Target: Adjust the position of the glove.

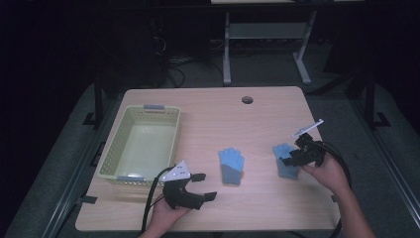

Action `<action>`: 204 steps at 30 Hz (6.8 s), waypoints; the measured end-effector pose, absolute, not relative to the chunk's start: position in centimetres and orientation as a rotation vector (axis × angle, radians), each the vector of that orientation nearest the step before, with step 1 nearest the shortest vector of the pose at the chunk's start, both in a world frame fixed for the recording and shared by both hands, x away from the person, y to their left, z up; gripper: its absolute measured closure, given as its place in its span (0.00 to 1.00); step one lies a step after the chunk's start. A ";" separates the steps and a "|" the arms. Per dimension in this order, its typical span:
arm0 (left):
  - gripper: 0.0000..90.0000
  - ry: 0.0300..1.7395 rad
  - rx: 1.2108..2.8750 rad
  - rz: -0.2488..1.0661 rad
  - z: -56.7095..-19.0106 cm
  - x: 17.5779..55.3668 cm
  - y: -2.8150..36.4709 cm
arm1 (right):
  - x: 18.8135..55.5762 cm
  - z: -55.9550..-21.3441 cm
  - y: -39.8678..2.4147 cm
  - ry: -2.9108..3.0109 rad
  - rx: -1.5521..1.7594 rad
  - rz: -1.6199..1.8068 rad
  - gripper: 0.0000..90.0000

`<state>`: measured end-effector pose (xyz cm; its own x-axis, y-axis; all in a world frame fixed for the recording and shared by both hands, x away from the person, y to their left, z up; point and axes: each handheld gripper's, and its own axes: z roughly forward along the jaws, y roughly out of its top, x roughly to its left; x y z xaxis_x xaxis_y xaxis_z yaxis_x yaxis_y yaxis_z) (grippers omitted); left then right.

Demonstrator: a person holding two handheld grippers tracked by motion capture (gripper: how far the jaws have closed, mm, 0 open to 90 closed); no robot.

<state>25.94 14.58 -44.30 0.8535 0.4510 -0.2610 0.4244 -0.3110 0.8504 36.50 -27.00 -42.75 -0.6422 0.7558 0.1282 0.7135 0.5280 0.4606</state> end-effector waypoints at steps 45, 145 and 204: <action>0.24 0.666 1.924 0.009 -44.5 26.1 14.7 | 36.3 -43.4 -26.0 2.639 1.299 0.620 0.91; 0.24 0.665 1.921 0.040 -44.3 26.1 15.2 | 35.8 -41.5 -9.6 2.807 1.119 0.793 0.89; 0.24 0.843 1.910 -0.036 -44.0 28.2 11.9 | 34.5 -42.9 -13.3 2.637 1.357 1.125 0.39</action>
<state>28.19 11.87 -44.03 0.7558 0.5374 -0.3743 0.5670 -0.2510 0.7845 34.49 -13.34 -42.88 -0.6334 0.7004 0.3290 0.7222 0.3825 0.5763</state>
